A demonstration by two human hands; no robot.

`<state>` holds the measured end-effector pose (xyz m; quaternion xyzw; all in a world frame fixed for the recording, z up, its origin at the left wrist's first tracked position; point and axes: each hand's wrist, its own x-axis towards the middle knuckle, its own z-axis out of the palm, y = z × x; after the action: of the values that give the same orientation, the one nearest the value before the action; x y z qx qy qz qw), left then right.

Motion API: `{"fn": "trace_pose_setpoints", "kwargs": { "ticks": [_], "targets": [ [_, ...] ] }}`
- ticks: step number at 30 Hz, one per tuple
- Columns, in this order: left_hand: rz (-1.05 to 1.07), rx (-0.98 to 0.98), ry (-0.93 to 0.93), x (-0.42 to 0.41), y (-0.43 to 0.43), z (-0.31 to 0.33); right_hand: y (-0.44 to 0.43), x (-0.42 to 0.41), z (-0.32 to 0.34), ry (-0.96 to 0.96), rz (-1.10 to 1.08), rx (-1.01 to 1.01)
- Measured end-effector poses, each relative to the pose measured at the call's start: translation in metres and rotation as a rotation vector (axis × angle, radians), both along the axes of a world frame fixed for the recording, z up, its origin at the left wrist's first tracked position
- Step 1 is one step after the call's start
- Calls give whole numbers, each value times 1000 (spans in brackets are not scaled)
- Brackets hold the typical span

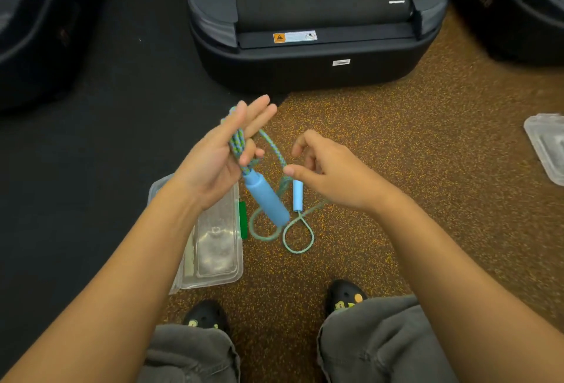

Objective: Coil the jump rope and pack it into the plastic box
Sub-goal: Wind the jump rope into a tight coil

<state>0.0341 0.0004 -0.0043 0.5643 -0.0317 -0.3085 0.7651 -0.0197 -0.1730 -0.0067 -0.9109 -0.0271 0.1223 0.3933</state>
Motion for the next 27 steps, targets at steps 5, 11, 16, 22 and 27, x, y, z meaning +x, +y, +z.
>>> {"fn": "trace_pose_setpoints", "kwargs": {
  "ticks": [5,11,16,22,27],
  "targets": [
    [-100,596,-350,-3,-4,-12,-1,0,4,102,40,-35],
    [82,581,-339,0,-1,-9,-25,-3,3,377,72,-235],
    [289,490,-327,12,10,-4,-34,-5,-14,765,286,-622],
    [392,486,-332,21,22,-1,-24,-4,-22,991,465,-857],
    [195,460,-291,11,16,6,-14,0,-36,645,291,-608]
  ]
}}
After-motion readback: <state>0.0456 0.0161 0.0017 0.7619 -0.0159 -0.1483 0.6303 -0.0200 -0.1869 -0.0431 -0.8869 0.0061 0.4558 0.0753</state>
